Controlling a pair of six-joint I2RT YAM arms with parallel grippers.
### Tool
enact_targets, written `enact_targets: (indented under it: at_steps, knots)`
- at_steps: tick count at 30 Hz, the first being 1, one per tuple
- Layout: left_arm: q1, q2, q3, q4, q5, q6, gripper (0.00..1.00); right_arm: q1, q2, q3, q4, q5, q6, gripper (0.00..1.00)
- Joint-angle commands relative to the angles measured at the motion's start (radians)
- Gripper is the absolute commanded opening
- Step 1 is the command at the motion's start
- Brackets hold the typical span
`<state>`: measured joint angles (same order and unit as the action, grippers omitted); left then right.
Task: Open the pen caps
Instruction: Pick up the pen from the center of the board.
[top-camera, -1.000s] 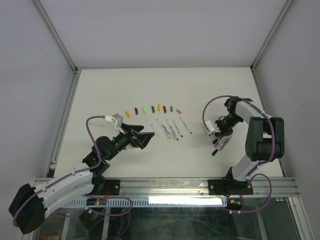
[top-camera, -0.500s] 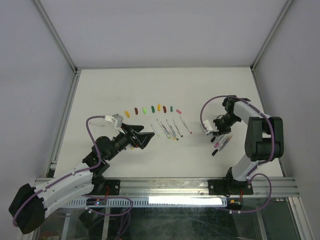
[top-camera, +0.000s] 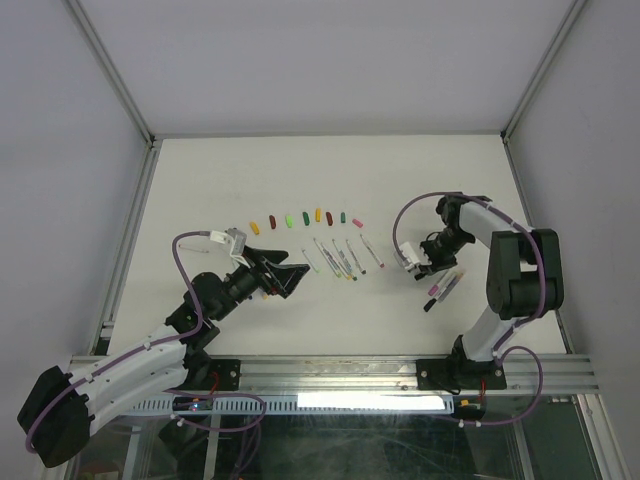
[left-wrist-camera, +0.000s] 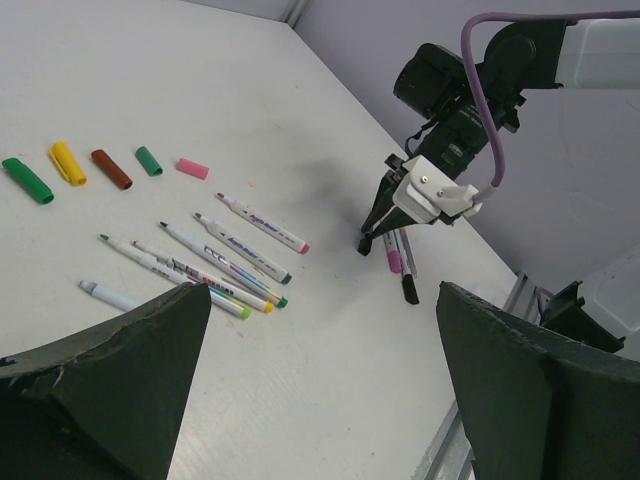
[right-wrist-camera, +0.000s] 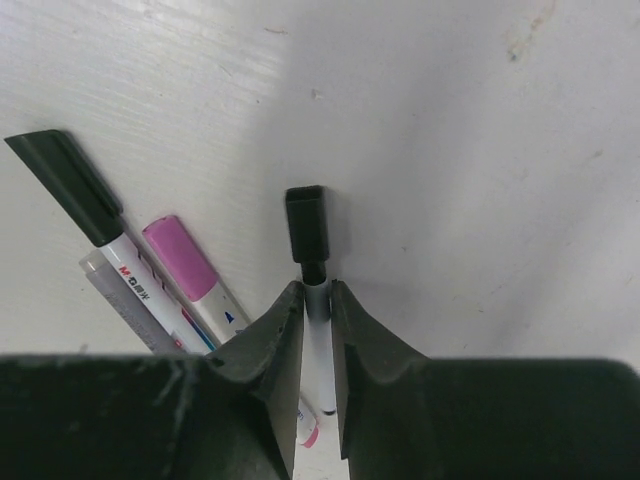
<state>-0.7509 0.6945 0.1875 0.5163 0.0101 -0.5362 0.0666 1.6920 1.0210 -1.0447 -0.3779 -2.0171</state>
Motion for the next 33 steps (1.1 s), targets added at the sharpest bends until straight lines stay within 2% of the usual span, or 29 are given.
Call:
enact_targets:
  at_steps: [1, 5, 7, 11, 15, 20, 24, 33]
  knots:
    - [0.011, -0.008, 0.009, 0.047, 0.016, -0.011, 0.99, 0.011, 0.027, 0.021, 0.047, -0.008, 0.082, 0.15]
    - [0.011, 0.003, 0.009, 0.056, 0.021, -0.014, 0.99, 0.013, 0.036, 0.044, 0.136, -0.041, 0.275, 0.09]
    - [0.011, 0.006, 0.009, 0.06, 0.022, -0.016, 0.99, 0.012, 0.041, 0.041, 0.16, -0.036, 0.311, 0.09]
    - [0.01, 0.007, 0.008, 0.062, 0.026, -0.019, 0.99, 0.013, 0.037, 0.004, 0.195, -0.009, 0.305, 0.22]
    - [0.012, 0.008, 0.001, 0.073, 0.028, -0.025, 0.99, 0.012, 0.036, -0.012, 0.208, 0.013, 0.294, 0.24]
    - [0.011, 0.033, -0.014, 0.13, 0.047, -0.05, 0.99, 0.013, 0.034, -0.016, 0.207, -0.004, 0.304, 0.11]
    - [0.01, 0.11, -0.033, 0.237, 0.094, -0.105, 0.99, 0.012, 0.018, -0.012, 0.208, -0.056, 0.352, 0.01]
    - [-0.01, 0.352, -0.035, 0.509, 0.153, -0.167, 0.96, 0.012, -0.051, -0.011, 0.212, -0.19, 0.466, 0.0]
